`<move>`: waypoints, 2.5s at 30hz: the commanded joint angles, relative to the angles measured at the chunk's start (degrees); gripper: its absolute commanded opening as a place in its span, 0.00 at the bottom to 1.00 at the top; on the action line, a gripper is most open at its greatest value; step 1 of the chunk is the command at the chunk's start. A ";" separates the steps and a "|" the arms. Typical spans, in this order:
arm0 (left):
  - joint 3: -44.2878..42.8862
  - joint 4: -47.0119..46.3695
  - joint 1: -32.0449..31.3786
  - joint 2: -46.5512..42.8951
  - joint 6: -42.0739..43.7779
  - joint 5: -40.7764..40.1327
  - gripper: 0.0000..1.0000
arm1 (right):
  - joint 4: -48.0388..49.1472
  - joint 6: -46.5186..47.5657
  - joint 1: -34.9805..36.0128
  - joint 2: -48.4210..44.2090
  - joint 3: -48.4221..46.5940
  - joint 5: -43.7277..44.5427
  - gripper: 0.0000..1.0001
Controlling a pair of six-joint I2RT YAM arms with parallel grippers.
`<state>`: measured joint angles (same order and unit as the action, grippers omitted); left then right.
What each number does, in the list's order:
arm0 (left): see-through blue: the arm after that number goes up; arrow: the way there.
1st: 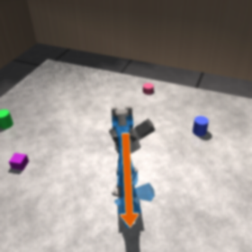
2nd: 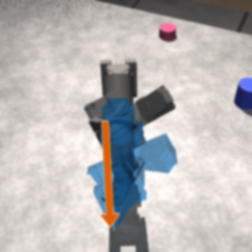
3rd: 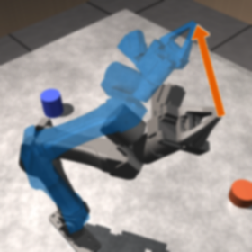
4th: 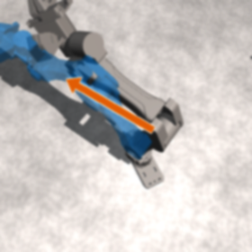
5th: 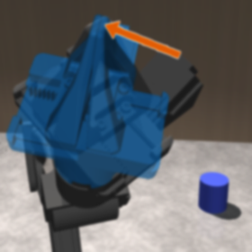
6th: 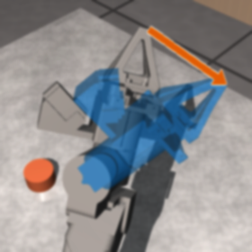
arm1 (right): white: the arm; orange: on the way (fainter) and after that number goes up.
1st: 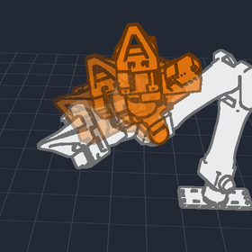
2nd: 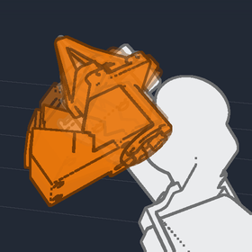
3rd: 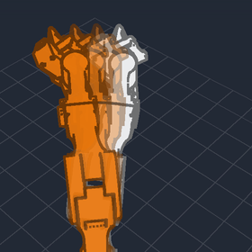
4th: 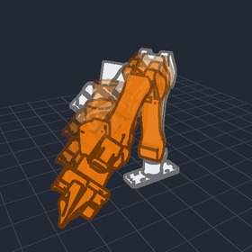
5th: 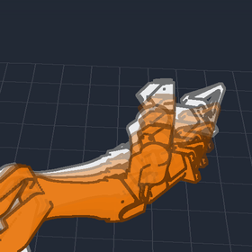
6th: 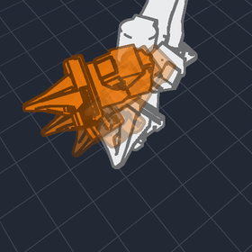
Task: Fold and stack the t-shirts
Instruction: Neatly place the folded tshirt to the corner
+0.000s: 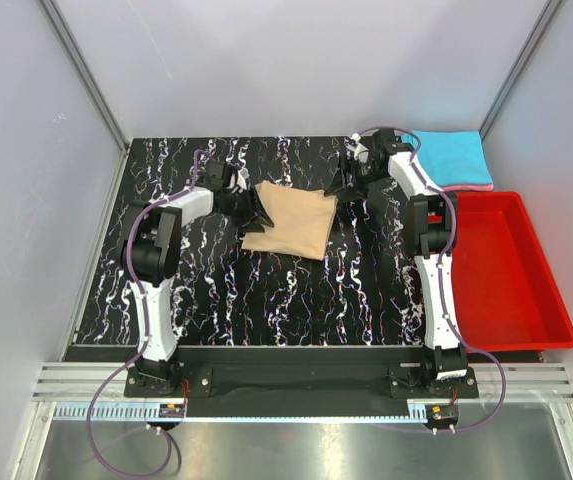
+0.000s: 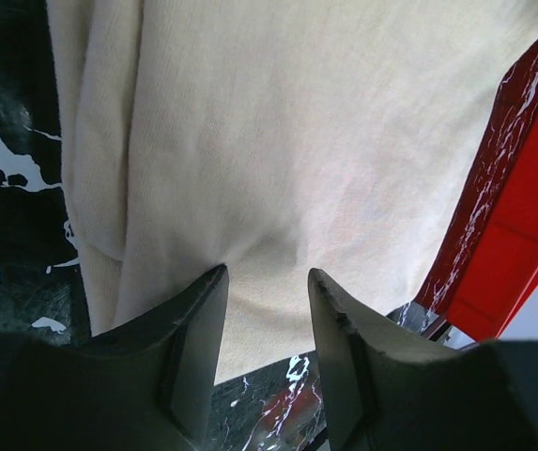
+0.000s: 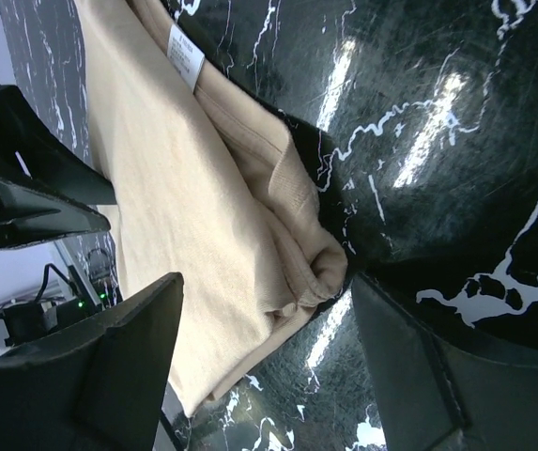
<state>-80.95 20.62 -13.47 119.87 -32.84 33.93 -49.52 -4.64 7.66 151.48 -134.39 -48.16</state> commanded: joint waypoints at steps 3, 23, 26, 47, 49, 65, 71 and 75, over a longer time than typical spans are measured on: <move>-0.53 -2.34 0.38 1.33 0.67 -0.18 0.46 | -5.59 2.89 0.43 4.09 0.88 3.16 0.78; -1.67 -12.71 -14.20 -4.40 -6.97 1.05 0.42 | -3.74 0.78 0.16 3.65 2.64 4.39 0.53; -1.06 -14.82 -16.40 -2.98 -7.41 0.87 0.41 | -3.48 0.43 -0.10 3.47 2.90 4.66 0.57; 8.08 -17.63 -18.43 -0.87 -5.66 -1.94 0.38 | 12.07 -15.49 -0.37 -2.42 15.74 8.00 0.86; 8.35 -17.81 -18.43 -0.78 -5.66 -1.94 0.38 | 11.38 -14.52 -0.45 -1.28 14.51 7.82 0.85; 10.11 -19.04 -18.43 -0.96 -5.83 -0.54 0.38 | 9.53 -8.02 -0.89 0.22 10.11 7.29 0.49; 10.72 -20.44 -18.52 -1.66 -7.06 1.31 0.38 | 10.40 -6.78 -1.33 -1.09 9.67 5.71 0.10; 10.20 -20.01 -18.52 -4.20 -8.99 4.12 0.38 | 11.90 -6.34 -1.33 -2.67 8.97 6.06 0.00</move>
<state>-71.55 -0.51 -31.62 119.00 -41.10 35.57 -39.68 -13.67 6.63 149.25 -124.49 -46.15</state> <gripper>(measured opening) 0.376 0.031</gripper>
